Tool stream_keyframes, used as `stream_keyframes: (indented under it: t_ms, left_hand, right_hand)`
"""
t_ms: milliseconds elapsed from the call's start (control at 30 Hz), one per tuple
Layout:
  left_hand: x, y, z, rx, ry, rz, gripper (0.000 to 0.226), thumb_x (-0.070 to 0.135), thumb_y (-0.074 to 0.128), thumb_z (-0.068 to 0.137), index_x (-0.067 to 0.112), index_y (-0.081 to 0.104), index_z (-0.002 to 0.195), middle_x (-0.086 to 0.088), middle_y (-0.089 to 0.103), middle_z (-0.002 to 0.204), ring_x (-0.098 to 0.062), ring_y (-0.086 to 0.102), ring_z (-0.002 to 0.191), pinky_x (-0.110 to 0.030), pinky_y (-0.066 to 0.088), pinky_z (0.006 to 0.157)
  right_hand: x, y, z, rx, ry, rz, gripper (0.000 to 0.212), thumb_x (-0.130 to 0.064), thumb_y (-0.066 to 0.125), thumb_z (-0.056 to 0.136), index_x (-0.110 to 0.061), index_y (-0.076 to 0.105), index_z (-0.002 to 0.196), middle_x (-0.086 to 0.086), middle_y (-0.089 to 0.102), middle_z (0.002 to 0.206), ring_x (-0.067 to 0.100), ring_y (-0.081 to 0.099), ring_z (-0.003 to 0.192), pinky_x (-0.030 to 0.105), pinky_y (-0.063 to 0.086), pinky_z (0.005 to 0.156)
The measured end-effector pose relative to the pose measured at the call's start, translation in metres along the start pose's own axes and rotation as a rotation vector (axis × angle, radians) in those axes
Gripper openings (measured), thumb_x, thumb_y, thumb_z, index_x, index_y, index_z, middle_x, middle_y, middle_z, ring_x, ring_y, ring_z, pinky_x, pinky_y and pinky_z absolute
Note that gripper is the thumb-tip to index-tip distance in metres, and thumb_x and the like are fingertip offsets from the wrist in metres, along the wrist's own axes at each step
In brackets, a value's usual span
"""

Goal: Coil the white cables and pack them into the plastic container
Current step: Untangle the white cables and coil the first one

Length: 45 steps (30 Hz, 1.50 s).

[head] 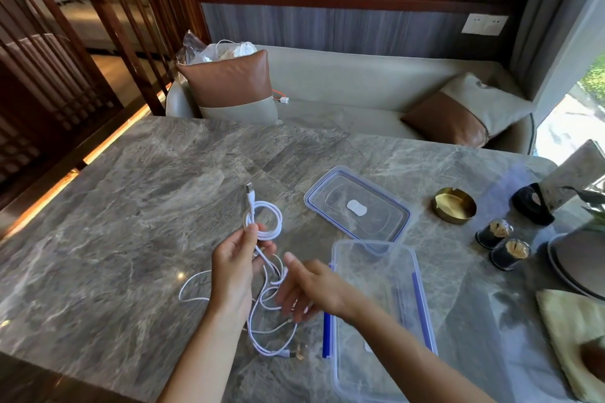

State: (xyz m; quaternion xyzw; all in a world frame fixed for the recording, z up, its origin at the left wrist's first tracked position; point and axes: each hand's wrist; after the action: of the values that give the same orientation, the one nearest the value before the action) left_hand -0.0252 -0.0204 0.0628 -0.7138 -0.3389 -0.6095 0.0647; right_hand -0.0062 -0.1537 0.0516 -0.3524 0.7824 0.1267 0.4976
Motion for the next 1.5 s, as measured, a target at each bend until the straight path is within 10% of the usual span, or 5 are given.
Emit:
stream_keyframes:
  t_ms: [300,667,833,1067,1500]
  left_hand:
    - [-0.017,-0.001,-0.006,-0.051,-0.03,0.185,0.022,0.014,0.052,0.092,0.013,0.067,0.076,-0.005,0.065,0.068,-0.007,0.065,0.06,-0.017,0.053,0.051]
    - [-0.03,-0.013,-0.006,-0.338,-0.015,0.517,0.026,0.011,0.056,0.09,0.016,0.071,0.07,0.008,0.069,0.063,0.0,0.062,0.065,-0.018,0.054,0.061]
    - [-0.029,-0.025,-0.001,-0.474,0.056,0.775,0.026,0.013,0.059,0.089,0.015,0.069,0.064,0.003,0.051,0.057,-0.009,0.046,0.059,-0.025,0.039,0.059]
    - [-0.03,-0.035,0.001,-0.621,0.087,1.02,0.026,0.025,0.061,0.087,0.019,0.066,0.063,0.004,0.038,0.054,-0.007,0.035,0.053,-0.028,0.024,0.054]
    - [0.013,-0.003,-0.02,-0.361,0.317,0.817,0.013,0.026,0.073,0.073,0.029,0.064,0.082,0.002,0.065,0.079,-0.008,0.06,0.072,-0.025,0.048,0.07]
  right_hand:
    - [0.0,0.007,0.011,0.341,-0.057,1.022,0.017,-0.015,0.05,0.096,-0.014,0.062,0.084,-0.003,0.063,0.062,0.006,0.064,0.055,0.019,0.053,0.053]
    - [0.002,-0.027,0.008,0.417,-0.223,0.364,0.027,-0.016,0.044,0.098,-0.009,0.07,0.095,0.007,0.051,0.072,0.011,0.055,0.053,0.02,0.049,0.05]
    - [0.008,-0.037,0.003,0.17,-0.197,-0.121,0.031,-0.01,0.041,0.098,0.012,0.059,0.088,0.013,0.048,0.063,0.014,0.046,0.052,0.028,0.043,0.055]
    - [0.006,-0.049,-0.005,-0.157,-0.059,-0.273,0.022,-0.007,0.044,0.092,-0.017,0.053,0.074,-0.005,0.053,0.066,0.004,0.055,0.056,0.021,0.05,0.061]
    - [0.01,-0.053,0.008,-0.106,-0.084,-0.498,0.035,-0.017,0.048,0.095,0.016,0.056,0.086,0.004,0.046,0.059,0.016,0.054,0.05,0.022,0.047,0.05]
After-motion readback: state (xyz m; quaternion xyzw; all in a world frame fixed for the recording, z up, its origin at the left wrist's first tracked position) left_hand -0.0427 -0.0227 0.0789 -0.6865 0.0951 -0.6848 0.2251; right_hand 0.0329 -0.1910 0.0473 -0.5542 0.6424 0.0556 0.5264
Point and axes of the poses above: each hand's wrist, its own z-axis towards the middle knuckle, its own y-axis out of the palm, x = y × z
